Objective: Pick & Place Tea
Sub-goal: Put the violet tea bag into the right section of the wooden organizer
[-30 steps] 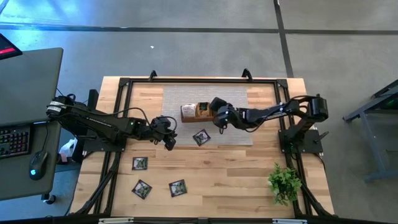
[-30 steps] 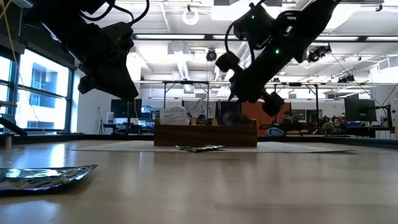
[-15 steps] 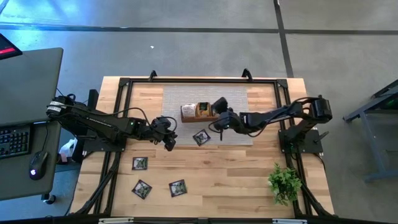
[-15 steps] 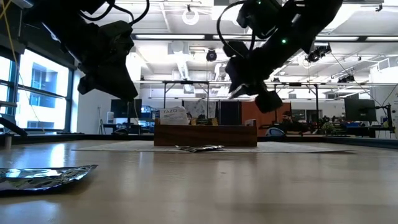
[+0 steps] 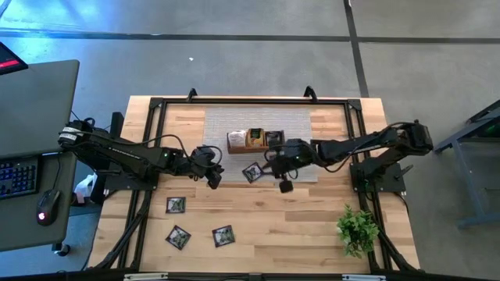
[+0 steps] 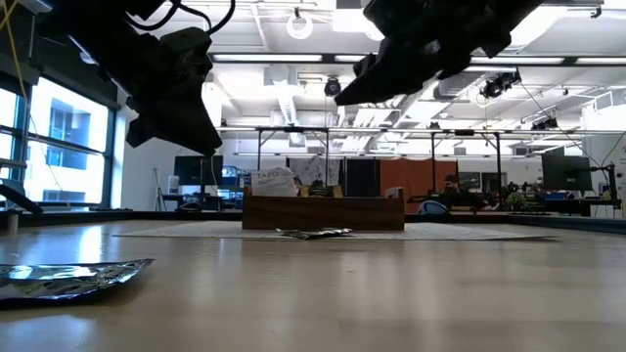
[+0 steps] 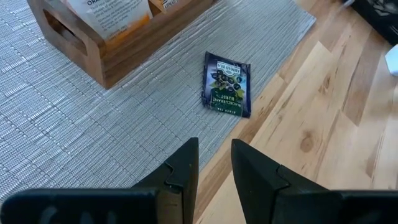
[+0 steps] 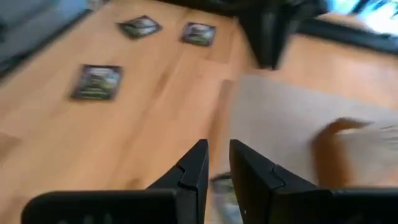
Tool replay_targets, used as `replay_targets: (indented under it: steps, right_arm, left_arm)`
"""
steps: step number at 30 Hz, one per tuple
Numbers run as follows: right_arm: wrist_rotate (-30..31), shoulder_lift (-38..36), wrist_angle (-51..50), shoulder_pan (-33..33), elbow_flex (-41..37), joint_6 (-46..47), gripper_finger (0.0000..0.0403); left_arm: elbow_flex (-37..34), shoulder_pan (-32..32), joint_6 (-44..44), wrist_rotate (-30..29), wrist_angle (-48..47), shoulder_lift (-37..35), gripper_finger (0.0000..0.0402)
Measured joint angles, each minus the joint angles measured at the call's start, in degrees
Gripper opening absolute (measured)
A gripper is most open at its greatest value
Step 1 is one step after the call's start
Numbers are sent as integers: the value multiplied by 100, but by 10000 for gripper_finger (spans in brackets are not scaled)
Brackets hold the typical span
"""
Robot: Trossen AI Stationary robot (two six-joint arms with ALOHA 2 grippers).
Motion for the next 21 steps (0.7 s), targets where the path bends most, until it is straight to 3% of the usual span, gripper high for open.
replay_targets:
  steps: [2,7,13,21]
  right_arm:
    - [-111,82,-10,118,0,316,62]
    - [320,546,53,388,0,753,71]
    - [535,1111,620,473,-4,279,108]
    - [388,1545,1050,-6,-2,17,173]
  left_arm:
    - [0,0,0,-16,-1,0,94]
    - [0,0,0,-18,3,0,94]
    - [0,0,-2,-20,9,0,94]
    - [0,0,-2,-25,64,0,94]
